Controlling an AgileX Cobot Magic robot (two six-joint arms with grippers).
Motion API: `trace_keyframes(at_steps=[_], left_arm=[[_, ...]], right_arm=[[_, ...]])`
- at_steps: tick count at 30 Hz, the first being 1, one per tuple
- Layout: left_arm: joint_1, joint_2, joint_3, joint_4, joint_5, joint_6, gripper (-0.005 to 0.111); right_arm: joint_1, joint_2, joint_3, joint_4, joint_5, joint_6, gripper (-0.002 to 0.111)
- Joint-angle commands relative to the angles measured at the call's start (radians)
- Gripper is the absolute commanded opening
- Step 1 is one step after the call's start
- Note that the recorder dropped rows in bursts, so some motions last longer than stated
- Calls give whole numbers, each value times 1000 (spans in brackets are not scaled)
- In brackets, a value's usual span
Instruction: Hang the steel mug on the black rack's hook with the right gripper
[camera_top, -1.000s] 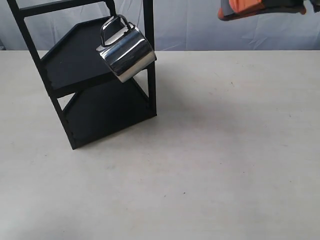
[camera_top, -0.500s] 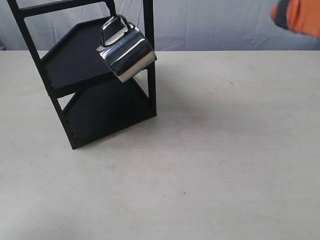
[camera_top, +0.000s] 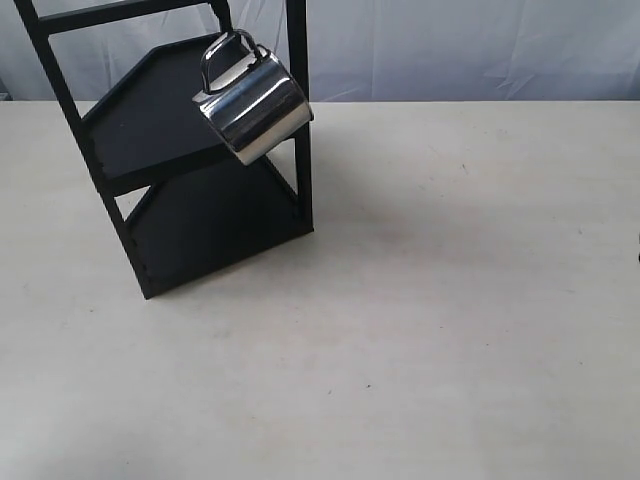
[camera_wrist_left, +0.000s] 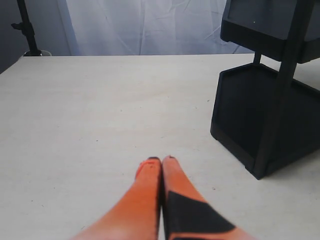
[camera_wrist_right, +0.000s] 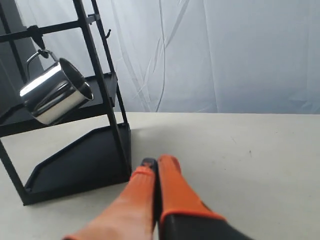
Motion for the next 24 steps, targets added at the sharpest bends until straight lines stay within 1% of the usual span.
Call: trace_keyframes(at_steps=[1, 4, 6, 24], left_arm=[[-5, 4, -2, 0, -14, -5, 0], [-5, 4, -2, 0, -14, -5, 0], [-5, 4, -2, 0, -14, -5, 0], [-5, 4, -2, 0, -14, -5, 0]], right_arm=[[-68, -119, 52, -13, -18, -31, 0], [-126, -150, 78, -13, -16, -31, 0], [-148, -150, 85, -10, -18, -31, 0], [-150, -150, 85, -10, -18, -27, 0]])
